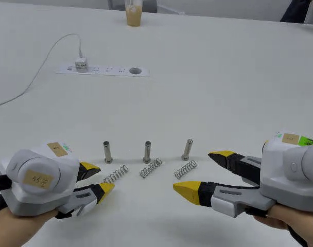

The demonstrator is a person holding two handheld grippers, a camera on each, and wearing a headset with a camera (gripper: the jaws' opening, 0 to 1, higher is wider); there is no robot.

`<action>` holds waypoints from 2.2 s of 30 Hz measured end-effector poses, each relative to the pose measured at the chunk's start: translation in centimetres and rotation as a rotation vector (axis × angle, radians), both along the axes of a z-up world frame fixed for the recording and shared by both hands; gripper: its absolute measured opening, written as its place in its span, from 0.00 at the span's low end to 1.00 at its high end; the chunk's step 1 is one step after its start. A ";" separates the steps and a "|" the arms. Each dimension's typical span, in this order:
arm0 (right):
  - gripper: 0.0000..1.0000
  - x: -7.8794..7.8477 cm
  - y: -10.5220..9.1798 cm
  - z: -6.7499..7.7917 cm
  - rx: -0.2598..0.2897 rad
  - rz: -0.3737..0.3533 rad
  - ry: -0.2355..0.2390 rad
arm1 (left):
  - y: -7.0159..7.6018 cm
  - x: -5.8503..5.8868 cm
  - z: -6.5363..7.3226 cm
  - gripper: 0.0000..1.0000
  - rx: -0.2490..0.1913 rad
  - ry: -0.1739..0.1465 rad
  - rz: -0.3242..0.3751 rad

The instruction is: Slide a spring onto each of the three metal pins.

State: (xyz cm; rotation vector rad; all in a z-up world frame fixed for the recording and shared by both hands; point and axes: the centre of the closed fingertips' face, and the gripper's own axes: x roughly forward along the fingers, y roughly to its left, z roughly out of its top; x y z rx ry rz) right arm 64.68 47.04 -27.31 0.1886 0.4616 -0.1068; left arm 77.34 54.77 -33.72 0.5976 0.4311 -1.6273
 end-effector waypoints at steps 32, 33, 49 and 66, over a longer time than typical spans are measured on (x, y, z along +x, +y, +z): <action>0.64 -0.1 0.4 -0.2 0.035 -0.009 0.007 | 0.2 -0.7 0.1 0.10 -0.022 0.005 -0.022; 0.63 0.0 0.5 -0.2 0.039 -0.009 0.004 | 0.3 -0.9 0.3 0.10 -0.026 0.004 -0.023; 0.58 2.4 2.2 2.9 0.235 -0.032 -0.152 | 0.3 -2.1 5.4 0.10 -0.179 0.105 0.010; 0.42 5.6 4.5 6.1 0.409 0.006 -0.295 | 0.9 -3.7 11.0 0.10 -0.368 0.121 0.013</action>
